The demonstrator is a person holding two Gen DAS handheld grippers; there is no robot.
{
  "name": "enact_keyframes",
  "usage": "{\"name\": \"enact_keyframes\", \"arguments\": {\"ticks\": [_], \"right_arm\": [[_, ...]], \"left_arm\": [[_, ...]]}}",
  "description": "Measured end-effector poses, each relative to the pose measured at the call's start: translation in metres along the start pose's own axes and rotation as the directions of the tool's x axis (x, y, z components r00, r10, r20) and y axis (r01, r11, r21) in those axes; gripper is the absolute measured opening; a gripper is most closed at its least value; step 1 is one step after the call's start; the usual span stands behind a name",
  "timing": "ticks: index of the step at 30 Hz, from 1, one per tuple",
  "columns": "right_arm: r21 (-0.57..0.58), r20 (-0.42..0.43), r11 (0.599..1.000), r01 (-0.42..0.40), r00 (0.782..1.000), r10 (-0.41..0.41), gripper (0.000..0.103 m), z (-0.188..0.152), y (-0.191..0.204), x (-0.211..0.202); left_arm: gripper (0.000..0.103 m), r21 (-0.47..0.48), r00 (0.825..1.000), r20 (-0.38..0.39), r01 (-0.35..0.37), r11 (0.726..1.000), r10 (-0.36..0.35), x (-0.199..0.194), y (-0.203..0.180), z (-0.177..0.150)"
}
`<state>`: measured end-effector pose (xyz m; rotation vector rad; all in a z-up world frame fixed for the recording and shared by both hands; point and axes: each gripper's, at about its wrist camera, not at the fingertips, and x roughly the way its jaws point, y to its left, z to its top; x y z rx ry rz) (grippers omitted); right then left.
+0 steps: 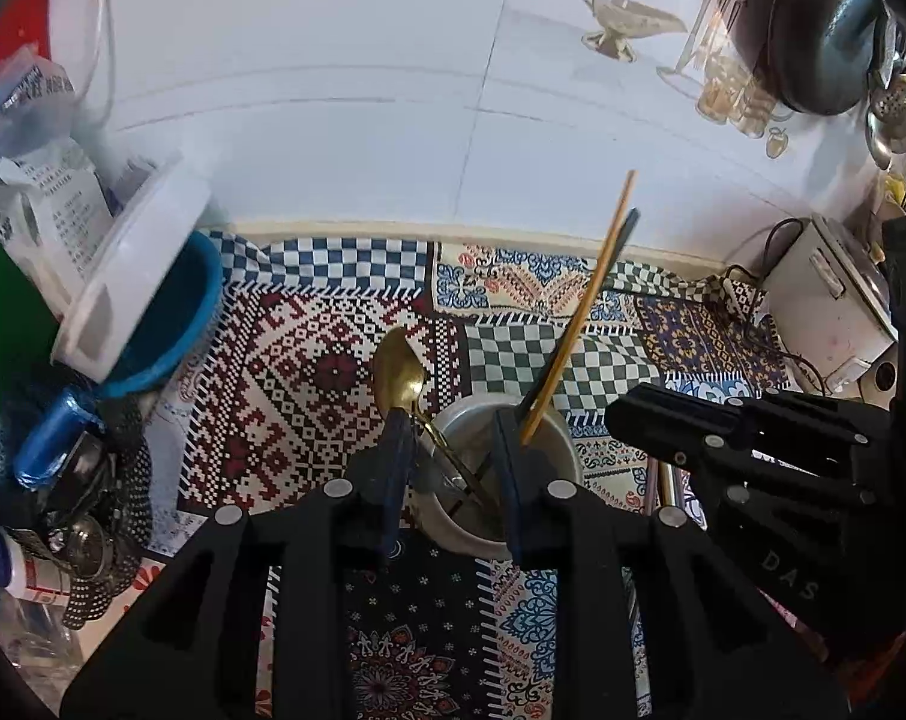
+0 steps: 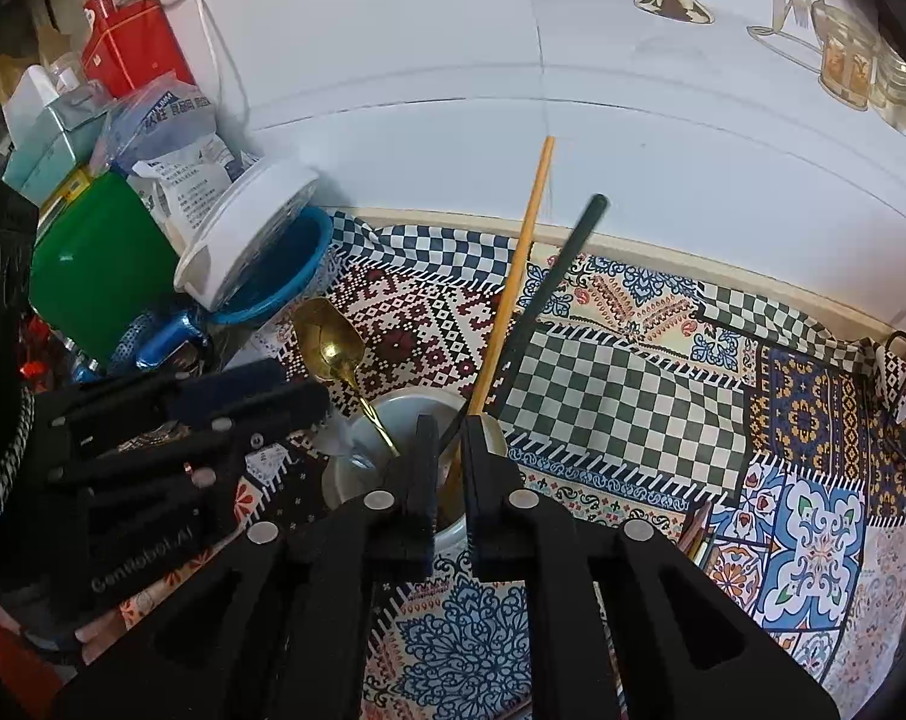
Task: Organize utensils
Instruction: 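Drop the fork and chopstick into the cup and open both tools, then move both tools back down to the remaining utensil pile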
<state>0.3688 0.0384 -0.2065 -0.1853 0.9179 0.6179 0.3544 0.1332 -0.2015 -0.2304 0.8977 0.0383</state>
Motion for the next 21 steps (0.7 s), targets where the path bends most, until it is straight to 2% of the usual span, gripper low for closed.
{"name": "enact_keyframes", "arguments": {"ticks": [4, 10, 16, 21], "right_arm": [[-0.002, 0.027, 1.000, -0.005, 1.000, 0.005, 0.020, -0.001, -0.002, -0.016], [-0.011, 0.070, 1.000, -0.003, 0.998, 0.003, 0.030, -0.003, -0.008, -0.044], [-0.032, 0.105, 0.999, 0.015, 0.994, -0.011, 0.036, -0.012, -0.020, -0.073], [-0.030, 0.109, 0.999, 0.041, 0.993, -0.038, 0.042, -0.023, -0.035, -0.087]], "left_arm": [[0.030, 0.005, 0.999, 0.036, -0.016, 1.000, 0.016, -0.017, -0.005, 0.002], [0.038, 0.005, 0.995, 0.093, -0.047, 0.999, 0.047, -0.046, -0.018, 0.001], [0.048, -0.001, 0.988, 0.139, -0.061, 0.998, 0.061, -0.068, -0.037, -0.004], [0.056, 0.008, 0.987, 0.145, -0.068, 0.998, 0.066, -0.073, -0.059, -0.013]]}}
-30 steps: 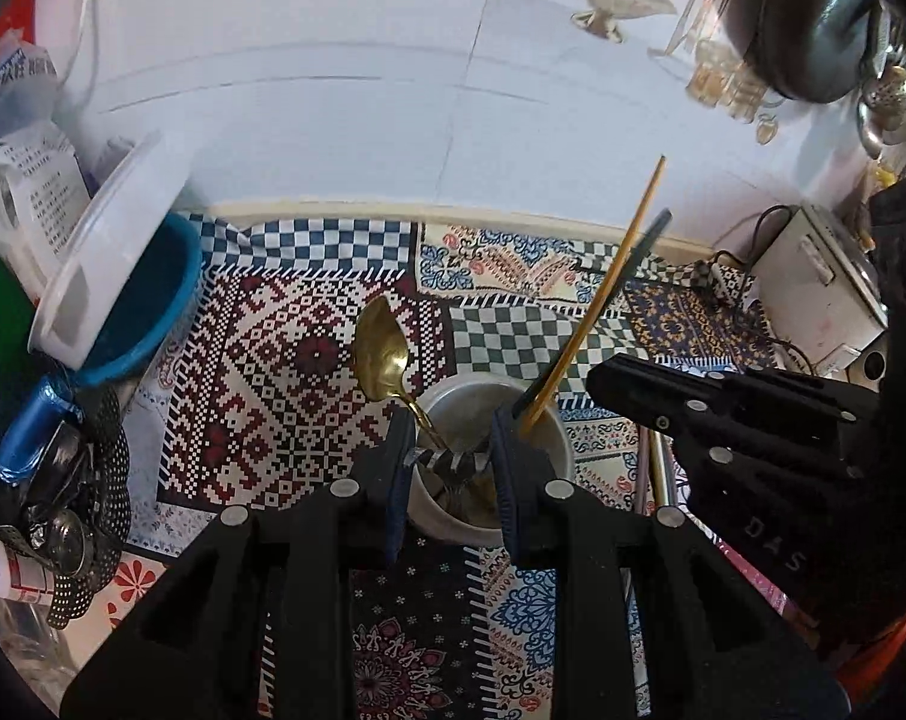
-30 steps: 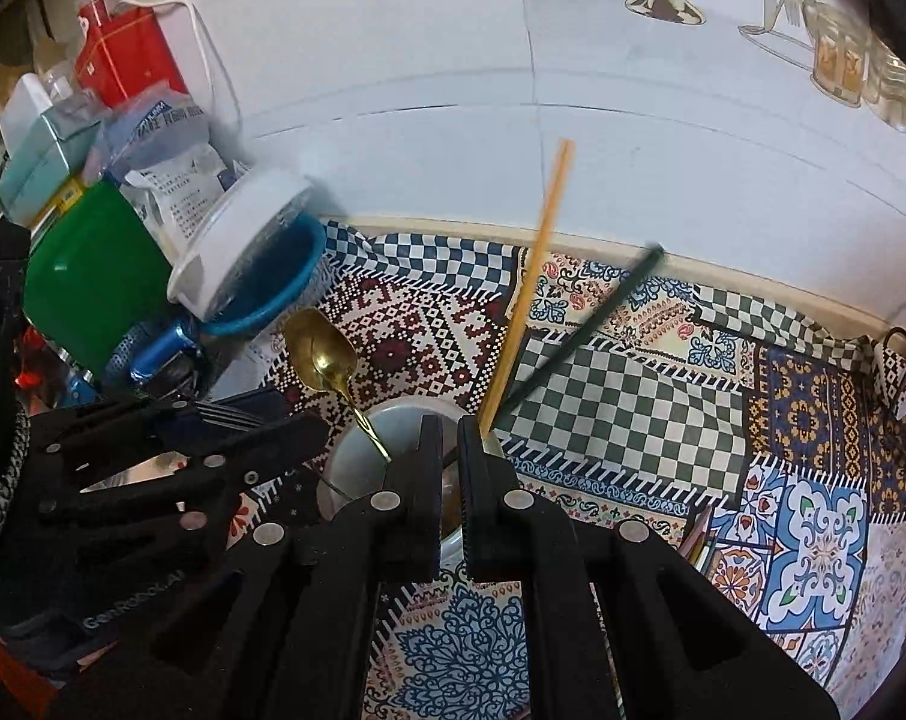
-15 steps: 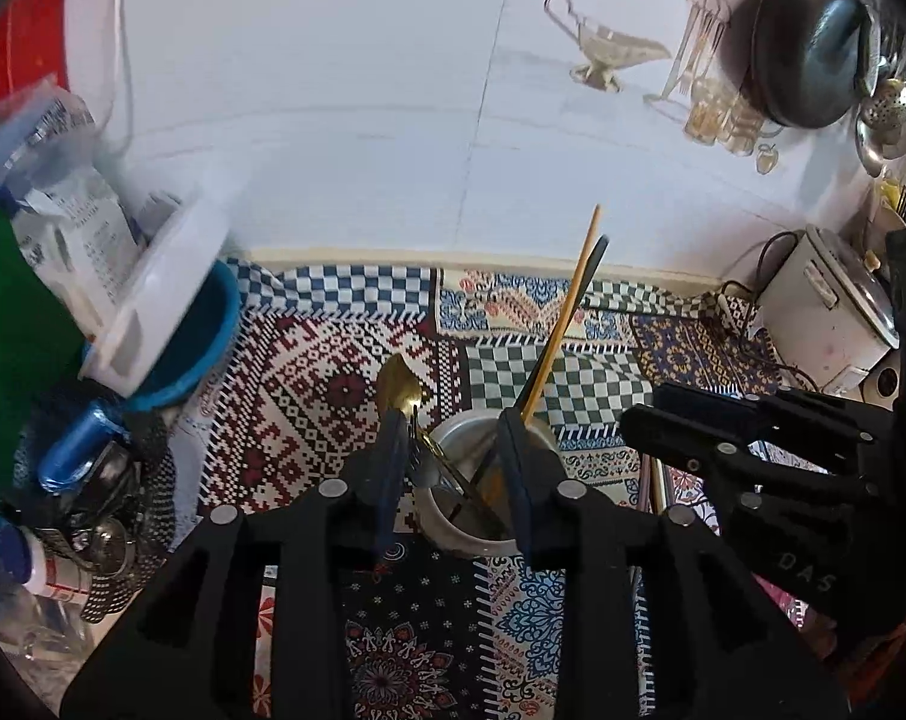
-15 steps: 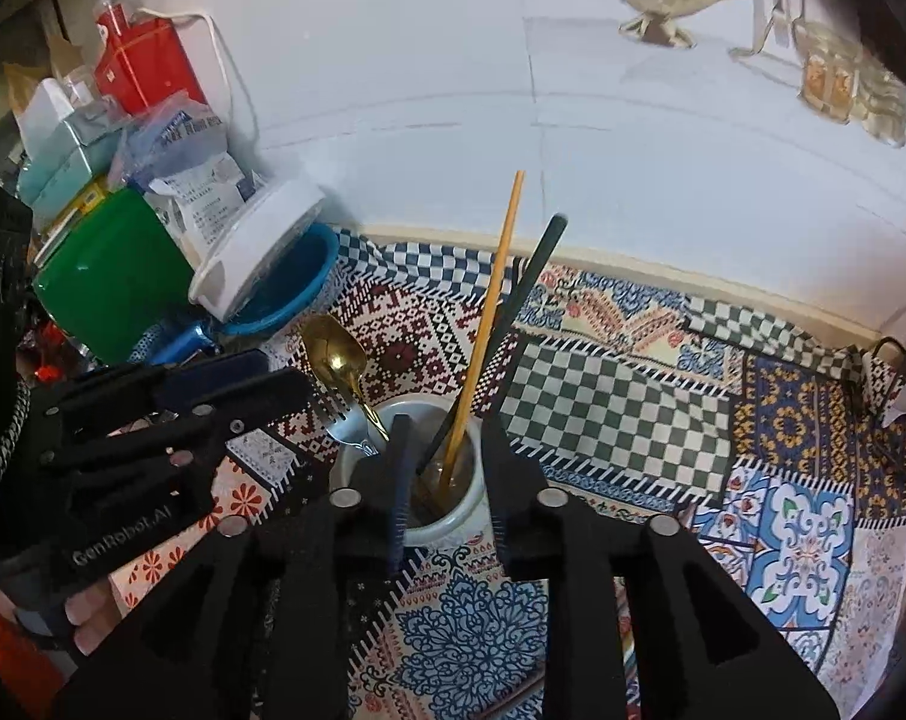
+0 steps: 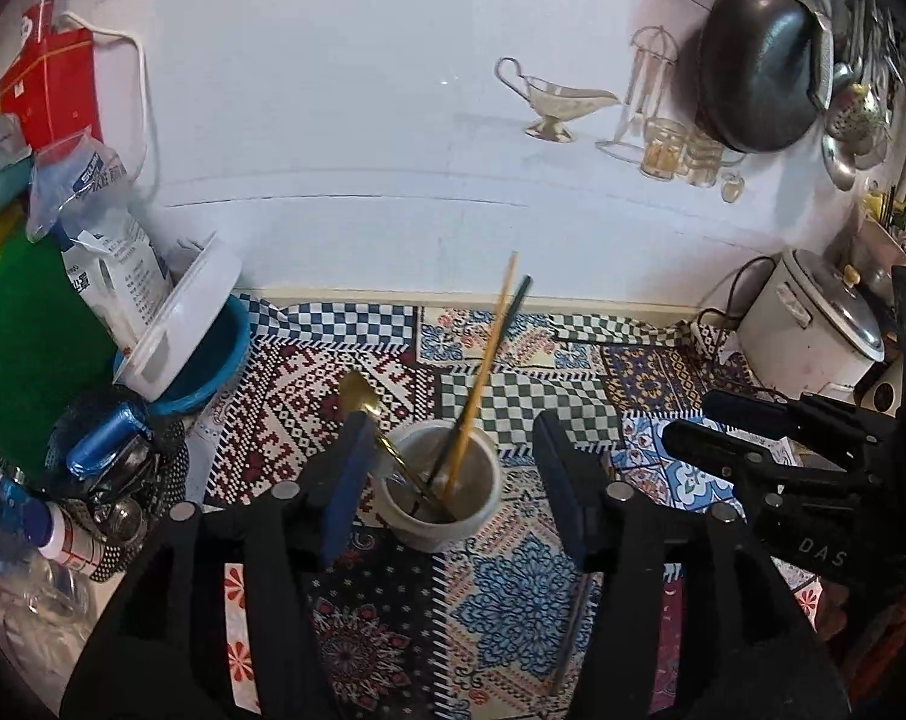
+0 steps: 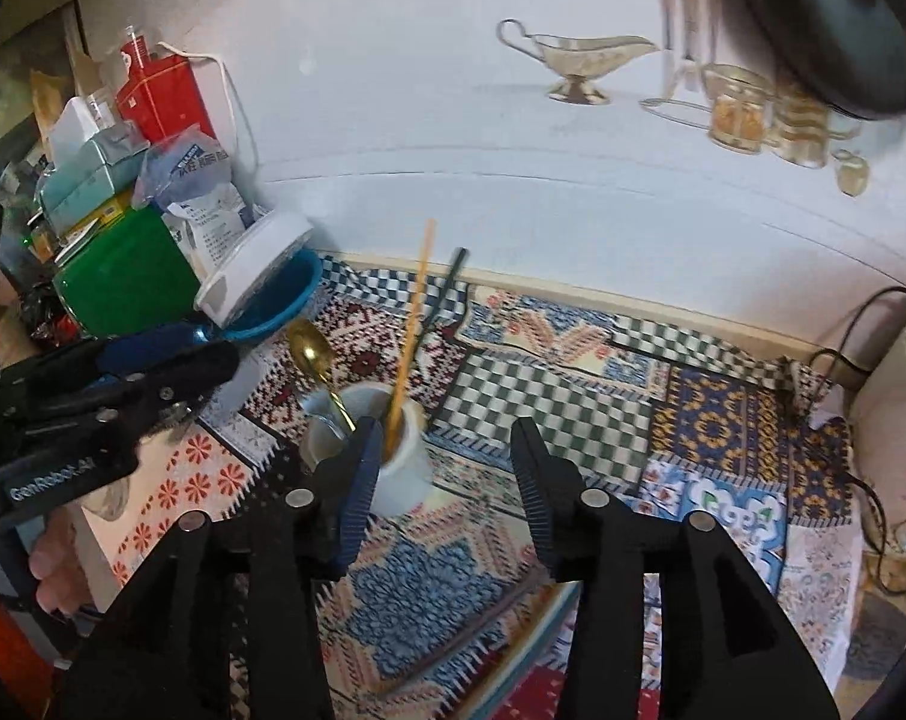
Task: Organize utensils
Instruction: 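Move both tools back down to the remaining utensil pile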
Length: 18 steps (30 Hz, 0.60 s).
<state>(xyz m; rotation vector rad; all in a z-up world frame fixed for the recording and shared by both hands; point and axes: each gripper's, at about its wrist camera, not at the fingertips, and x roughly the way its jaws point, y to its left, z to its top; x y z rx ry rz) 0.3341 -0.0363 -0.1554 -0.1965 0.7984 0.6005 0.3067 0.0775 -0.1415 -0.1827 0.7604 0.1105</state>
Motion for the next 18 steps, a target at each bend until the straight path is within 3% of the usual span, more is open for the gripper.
{"name": "enact_keyframes", "arguments": {"ticks": [9, 18], "right_arm": [[0.046, -0.087, 0.998, 0.030, 0.996, -0.026, 0.042, -0.034, -0.045, 0.001], [0.099, -0.258, 0.994, 0.043, 0.966, -0.016, 0.042, -0.088, -0.081, 0.039]], "left_arm": [[0.057, 0.030, 0.997, -0.072, 0.008, 1.000, -0.006, 0.017, -0.044, -0.029], [0.057, 0.032, 0.979, -0.203, -0.004, 0.999, 0.010, 0.054, -0.067, -0.067]]}}
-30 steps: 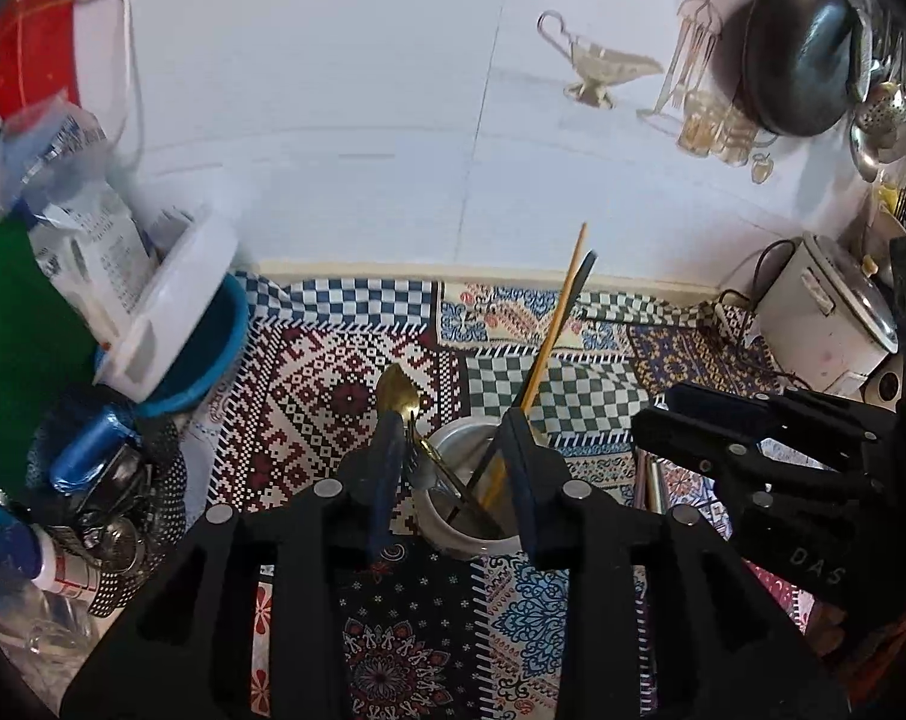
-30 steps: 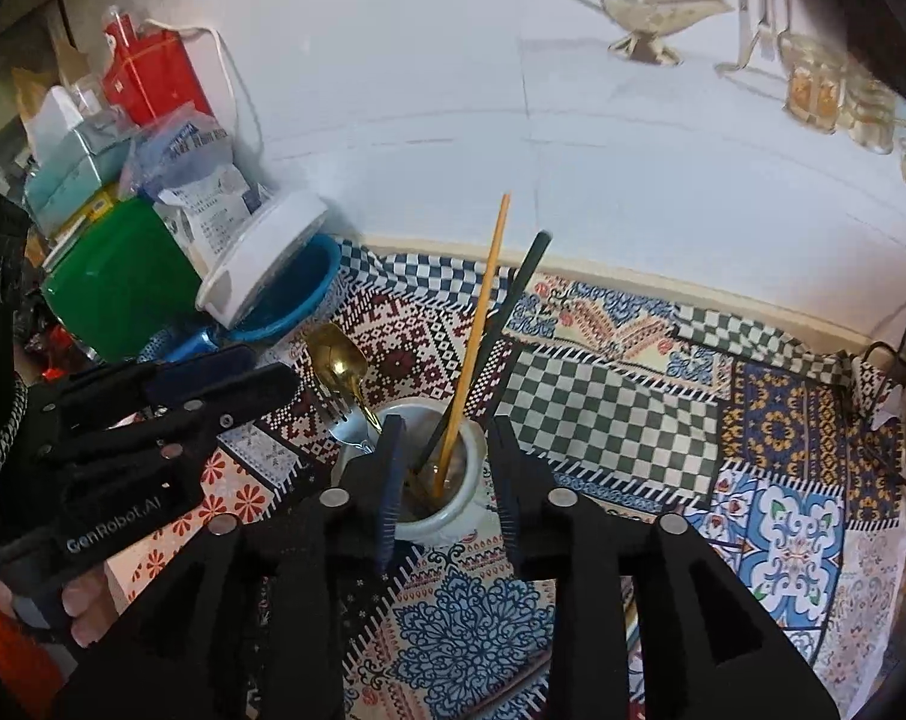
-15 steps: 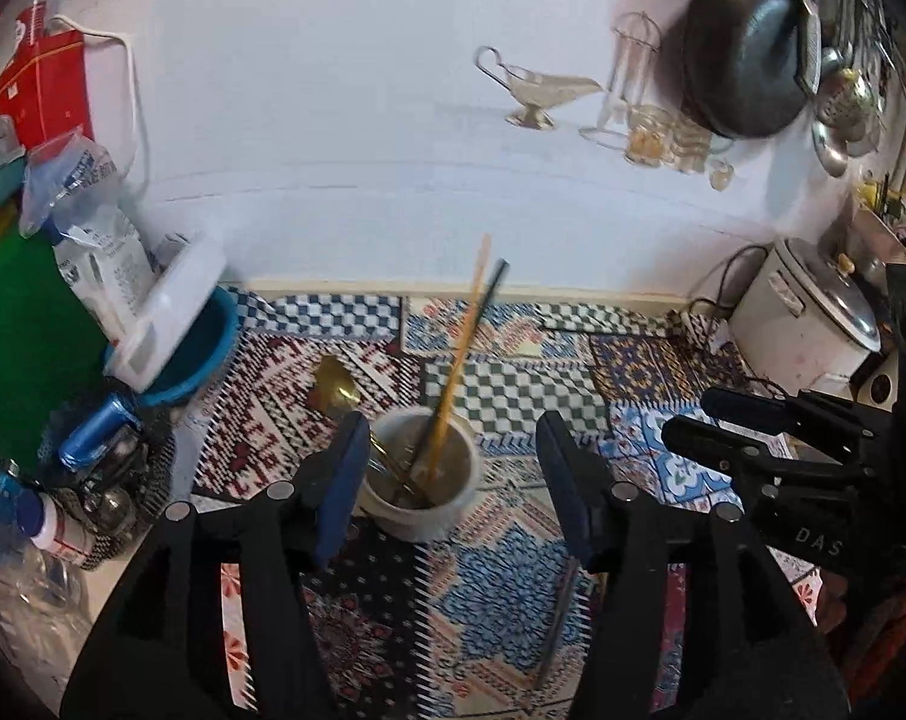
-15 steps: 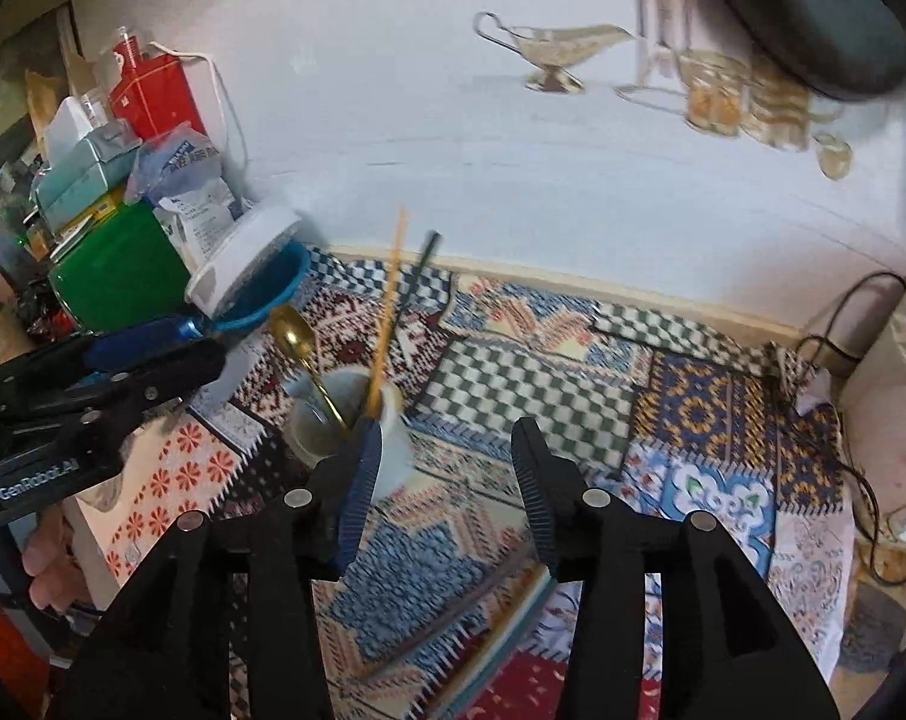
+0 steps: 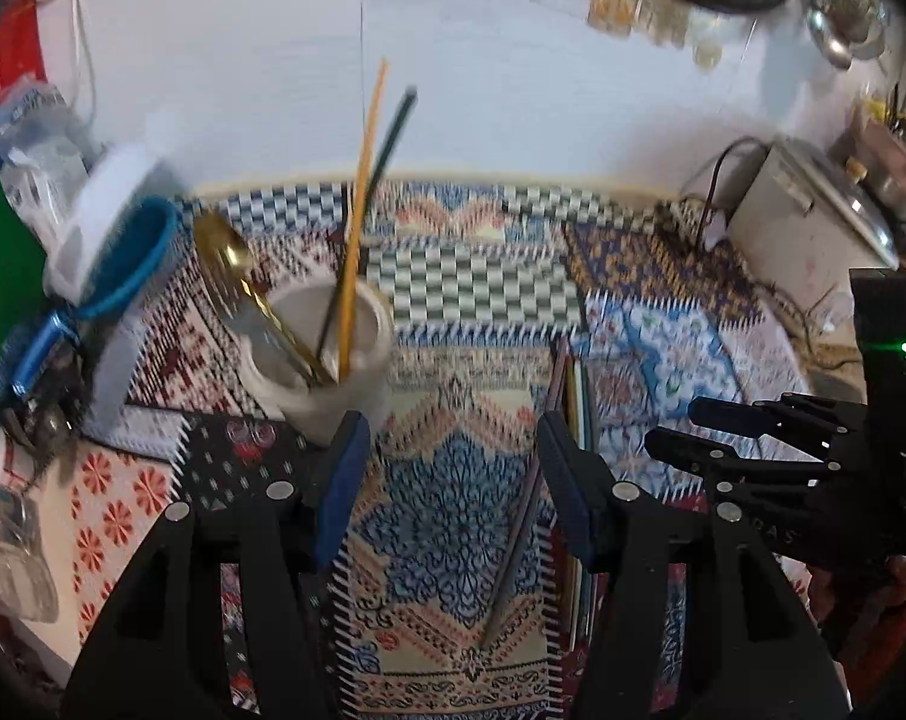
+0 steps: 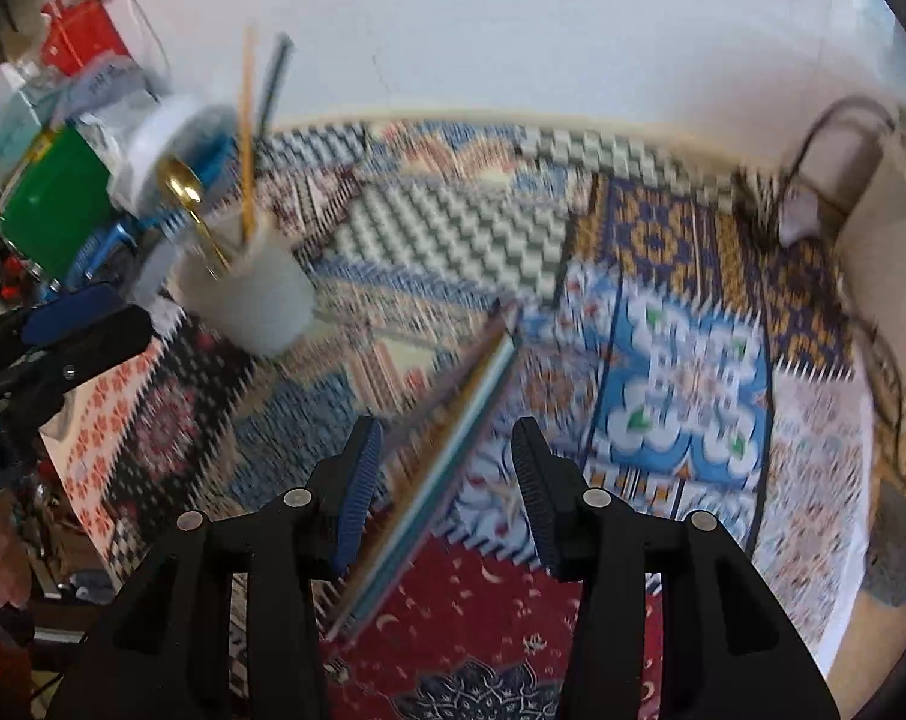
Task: Organize utensils
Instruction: 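Move both tools back down to the remaining utensil pile, then grasp a wooden chopstick with the left tool while the right tool grasps a reddish-brown chopstick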
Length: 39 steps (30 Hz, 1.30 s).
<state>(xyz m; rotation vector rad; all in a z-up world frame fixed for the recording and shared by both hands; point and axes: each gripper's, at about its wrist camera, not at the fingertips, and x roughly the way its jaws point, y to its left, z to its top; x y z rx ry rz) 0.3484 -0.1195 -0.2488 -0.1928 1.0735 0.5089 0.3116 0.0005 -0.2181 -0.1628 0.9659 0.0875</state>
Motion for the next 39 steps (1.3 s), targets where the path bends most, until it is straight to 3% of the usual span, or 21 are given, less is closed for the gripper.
{"name": "enact_keyframes", "arguments": {"ticks": [7, 14, 22, 26, 28, 33, 38, 39], "right_arm": [[0.033, -0.112, 0.999, 0.000, 0.994, 0.004, 0.042, -0.025, -0.007, 0.046], [0.070, -0.151, 0.997, 0.018, 0.989, -0.007, 0.042, -0.043, -0.007, 0.068], [0.023, -0.094, 0.996, 0.089, 0.992, -0.087, 0.042, -0.048, 0.003, 0.066], [0.028, -0.075, 0.995, 0.091, 0.993, -0.089, 0.041, -0.051, 0.003, 0.065], [0.024, -0.072, 0.994, 0.104, 0.992, -0.102, 0.035, -0.052, 0.003, 0.065], [0.068, -0.095, 0.993, 0.093, 0.992, -0.087, 0.031, -0.049, -0.007, 0.064], [0.016, -0.088, 0.989, 0.148, 0.985, -0.146, 0.029, -0.043, 0.006, 0.071], [0.008, -0.087, 0.987, 0.158, 0.984, -0.157, 0.024, -0.043, 0.007, 0.071]], "left_arm": [[0.057, -0.031, 0.991, -0.135, -0.027, 0.999, 0.022, 0.042, 0.003, -0.032], [0.057, -0.018, 0.978, -0.205, -0.037, 0.999, 0.032, 0.065, 0.000, -0.054], [0.057, 0.007, 0.975, -0.220, -0.039, 0.999, 0.040, 0.079, -0.006, -0.061], [0.057, 0.002, 0.976, -0.213, -0.037, 0.999, 0.037, 0.078, -0.005, -0.060], [0.057, 0.001, 0.977, -0.210, -0.040, 0.999, 0.039, 0.077, -0.004, -0.060], [0.057, -0.006, 0.977, -0.210, -0.046, 0.999, 0.044, 0.074, 0.000, -0.062], [0.057, -0.006, 0.976, -0.217, -0.035, 0.999, 0.032, 0.072, -0.001, -0.065], [0.057, -0.003, 0.976, -0.217, -0.032, 0.999, 0.031, 0.072, -0.002, -0.065]]}}
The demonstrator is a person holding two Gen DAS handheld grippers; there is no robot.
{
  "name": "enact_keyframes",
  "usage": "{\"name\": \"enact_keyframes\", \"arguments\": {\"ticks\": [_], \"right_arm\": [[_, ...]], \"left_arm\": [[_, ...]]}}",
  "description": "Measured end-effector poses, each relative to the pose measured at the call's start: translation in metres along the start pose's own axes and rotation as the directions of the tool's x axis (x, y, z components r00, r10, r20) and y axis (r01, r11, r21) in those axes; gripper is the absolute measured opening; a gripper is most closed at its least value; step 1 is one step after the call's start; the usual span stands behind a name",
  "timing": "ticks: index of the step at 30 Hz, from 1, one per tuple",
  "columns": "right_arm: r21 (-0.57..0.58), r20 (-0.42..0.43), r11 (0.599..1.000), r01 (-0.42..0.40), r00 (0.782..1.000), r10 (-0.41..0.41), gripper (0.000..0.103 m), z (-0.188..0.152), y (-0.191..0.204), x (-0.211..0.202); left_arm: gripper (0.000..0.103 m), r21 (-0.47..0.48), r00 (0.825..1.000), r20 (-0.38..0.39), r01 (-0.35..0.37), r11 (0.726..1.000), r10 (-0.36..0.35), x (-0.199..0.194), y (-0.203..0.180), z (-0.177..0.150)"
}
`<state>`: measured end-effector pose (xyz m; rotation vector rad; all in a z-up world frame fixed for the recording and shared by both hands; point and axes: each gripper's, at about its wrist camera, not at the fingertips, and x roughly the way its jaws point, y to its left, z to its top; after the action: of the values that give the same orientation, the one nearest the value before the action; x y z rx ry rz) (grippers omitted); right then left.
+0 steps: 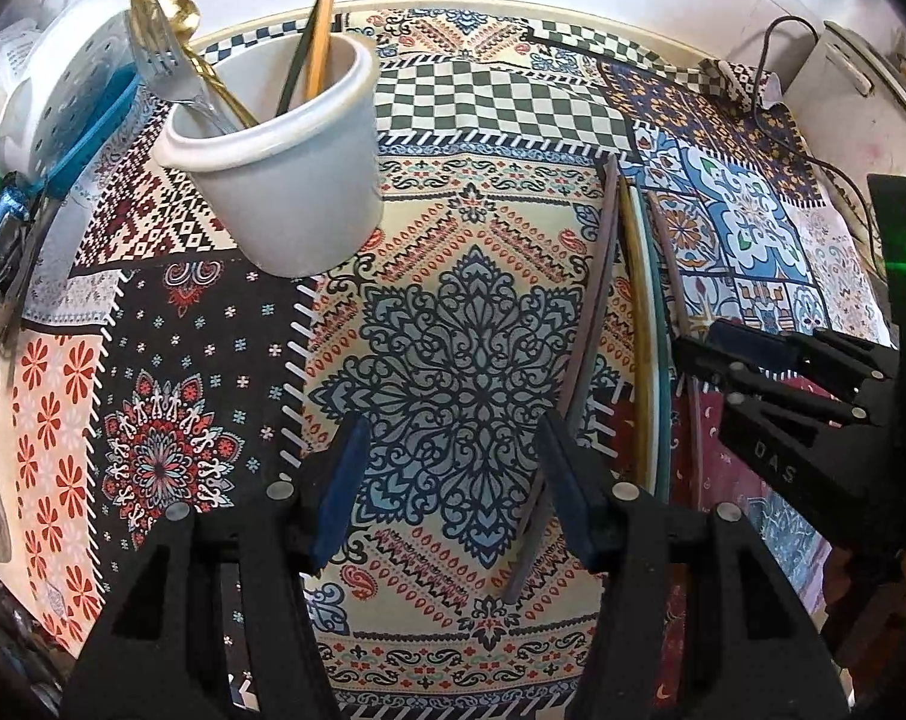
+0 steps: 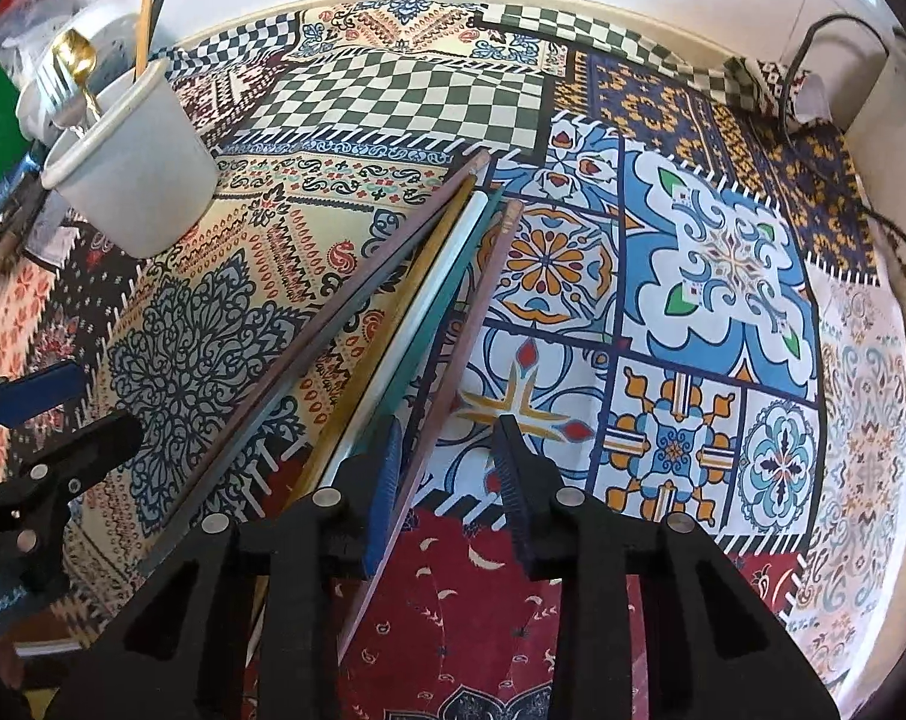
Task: Organize utensils
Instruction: 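Grasp a wooden chopstick with the left tool while the right tool grasps a reddish-brown chopstick, then lift both held chopsticks upright and carry them over the white cup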
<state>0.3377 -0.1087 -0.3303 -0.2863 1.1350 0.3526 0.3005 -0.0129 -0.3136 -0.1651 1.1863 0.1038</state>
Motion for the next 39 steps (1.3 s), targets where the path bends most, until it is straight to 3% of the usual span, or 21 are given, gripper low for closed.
{"name": "enact_keyframes", "arguments": {"ticks": [1, 3, 10, 22, 28, 39], "right_arm": [[-0.004, 0.000, 1.000, 0.005, 1.000, -0.005, 0.015, 0.000, 0.000, 0.000], [0.015, -0.014, 1.000, -0.007, 1.000, 0.007, 0.007, -0.001, -0.010, -0.001], [0.120, -0.050, 0.991, -0.055, 0.997, 0.061, 0.007, 0.000, -0.056, -0.003], [0.029, -0.016, 0.996, -0.080, 0.997, 0.081, 0.007, 0.037, -0.044, 0.015], [0.069, -0.017, 0.989, -0.128, 0.991, 0.129, 0.006, 0.030, -0.062, 0.012], [0.053, -0.031, 0.983, -0.177, 0.983, 0.179, 0.006, 0.018, -0.079, 0.005]], "left_arm": [[0.056, 0.004, 1.000, 0.001, 0.002, 1.000, -0.002, 0.000, -0.001, 0.000], [0.055, 0.016, 1.000, 0.003, 0.010, 1.000, -0.010, 0.000, -0.005, 0.001], [0.046, 0.041, 0.997, -0.004, 0.074, 0.996, -0.074, 0.004, -0.020, 0.010], [0.018, 0.068, 0.975, -0.079, 0.213, 0.975, -0.208, 0.031, -0.056, 0.038], [0.007, 0.087, 0.979, -0.100, 0.185, 0.979, -0.176, 0.052, -0.071, 0.054], [0.006, 0.166, 0.991, -0.112, 0.091, 0.982, -0.073, 0.066, -0.086, 0.079]]}}
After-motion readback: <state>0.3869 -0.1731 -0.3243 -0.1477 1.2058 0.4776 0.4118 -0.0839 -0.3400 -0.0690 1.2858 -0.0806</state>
